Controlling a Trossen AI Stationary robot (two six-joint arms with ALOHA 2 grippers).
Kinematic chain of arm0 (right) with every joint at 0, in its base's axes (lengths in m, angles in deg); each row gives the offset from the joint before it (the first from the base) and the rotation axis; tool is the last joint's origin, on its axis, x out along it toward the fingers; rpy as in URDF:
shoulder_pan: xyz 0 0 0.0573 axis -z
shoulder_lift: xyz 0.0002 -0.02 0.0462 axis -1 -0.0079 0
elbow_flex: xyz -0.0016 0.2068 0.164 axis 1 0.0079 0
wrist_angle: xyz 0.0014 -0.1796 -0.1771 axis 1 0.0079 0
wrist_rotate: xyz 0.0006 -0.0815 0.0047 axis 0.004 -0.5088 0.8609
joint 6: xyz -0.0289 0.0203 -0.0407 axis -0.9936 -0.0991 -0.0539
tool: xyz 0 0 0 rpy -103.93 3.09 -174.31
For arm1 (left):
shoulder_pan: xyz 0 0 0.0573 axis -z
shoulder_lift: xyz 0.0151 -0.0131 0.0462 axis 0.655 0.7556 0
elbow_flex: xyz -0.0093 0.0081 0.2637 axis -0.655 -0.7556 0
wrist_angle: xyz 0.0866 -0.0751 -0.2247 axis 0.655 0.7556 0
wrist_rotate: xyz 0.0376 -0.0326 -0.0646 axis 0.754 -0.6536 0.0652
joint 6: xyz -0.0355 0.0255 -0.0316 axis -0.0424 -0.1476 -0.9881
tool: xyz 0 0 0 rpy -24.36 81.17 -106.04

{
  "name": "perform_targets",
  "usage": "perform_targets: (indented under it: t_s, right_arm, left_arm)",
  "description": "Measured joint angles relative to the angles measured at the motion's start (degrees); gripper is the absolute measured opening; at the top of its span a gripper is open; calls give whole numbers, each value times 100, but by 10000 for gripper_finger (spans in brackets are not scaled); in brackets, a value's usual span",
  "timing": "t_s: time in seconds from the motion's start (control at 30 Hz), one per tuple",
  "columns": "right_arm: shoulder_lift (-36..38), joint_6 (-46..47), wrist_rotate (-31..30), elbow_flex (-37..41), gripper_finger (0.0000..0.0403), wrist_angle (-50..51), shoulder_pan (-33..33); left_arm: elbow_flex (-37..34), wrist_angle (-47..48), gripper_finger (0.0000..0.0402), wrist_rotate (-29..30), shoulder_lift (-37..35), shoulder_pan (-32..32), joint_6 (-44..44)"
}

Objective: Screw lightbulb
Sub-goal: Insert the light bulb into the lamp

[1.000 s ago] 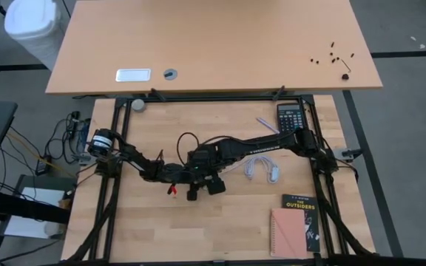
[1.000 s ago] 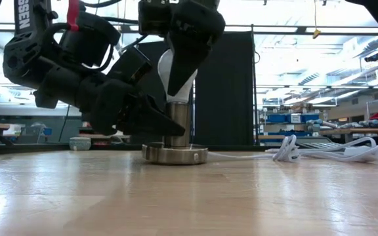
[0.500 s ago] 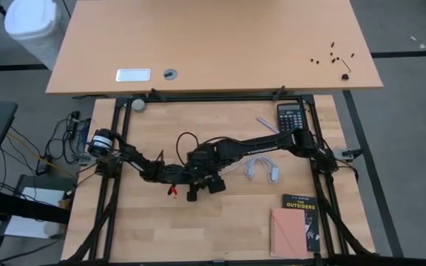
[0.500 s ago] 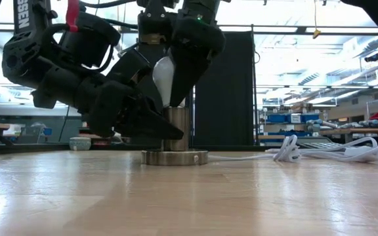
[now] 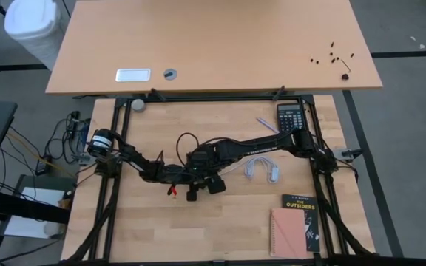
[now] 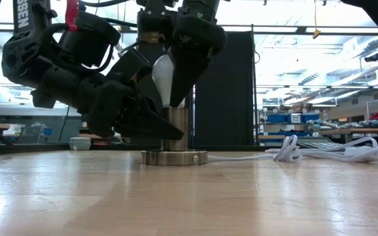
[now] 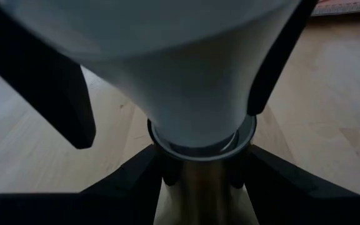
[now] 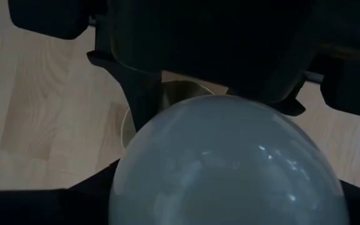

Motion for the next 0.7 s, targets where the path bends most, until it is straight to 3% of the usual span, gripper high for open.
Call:
perform_targets:
  t_s: [0.33,0.7]
  right_arm:
    - [-4,943,-48,-1,262,42,22]
    - [-7,3268,-104,-1,262,67,21]
  left_arm:
    - [0,38,208,385,0,10,-370]
    - [2,90,207,759,-3,11,-896]
